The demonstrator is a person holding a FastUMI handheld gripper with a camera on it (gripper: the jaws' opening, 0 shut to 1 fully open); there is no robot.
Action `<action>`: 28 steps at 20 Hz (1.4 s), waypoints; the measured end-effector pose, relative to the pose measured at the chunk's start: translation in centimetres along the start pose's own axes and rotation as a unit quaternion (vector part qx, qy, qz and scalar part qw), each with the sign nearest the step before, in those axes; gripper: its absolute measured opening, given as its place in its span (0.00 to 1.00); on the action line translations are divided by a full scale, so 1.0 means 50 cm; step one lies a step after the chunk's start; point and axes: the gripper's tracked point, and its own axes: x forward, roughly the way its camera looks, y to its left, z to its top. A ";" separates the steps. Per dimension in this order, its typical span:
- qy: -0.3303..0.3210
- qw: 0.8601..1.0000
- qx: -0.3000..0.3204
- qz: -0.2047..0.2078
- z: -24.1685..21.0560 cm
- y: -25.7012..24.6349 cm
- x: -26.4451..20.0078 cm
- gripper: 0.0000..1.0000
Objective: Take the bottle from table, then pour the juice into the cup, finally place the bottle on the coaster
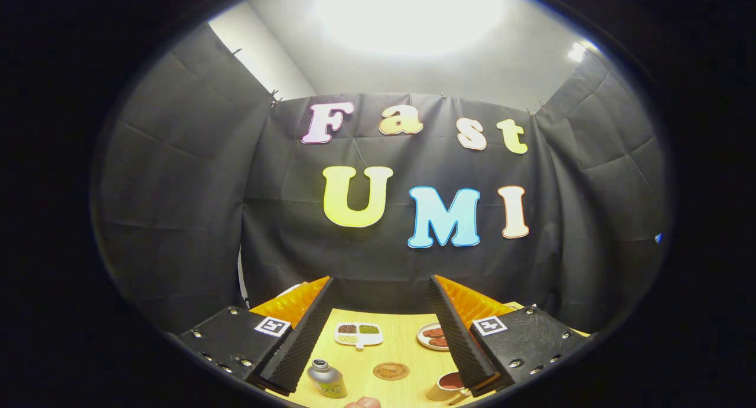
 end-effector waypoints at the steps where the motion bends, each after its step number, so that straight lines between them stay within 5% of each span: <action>1: -0.001 1.000 0.001 0.002 0.000 0.005 0.000 0.97; 16: -0.006 1.000 -0.017 0.007 -0.078 0.079 -0.025 0.97; 28: 0.069 0.997 0.003 0.027 -0.302 0.178 -0.007 0.97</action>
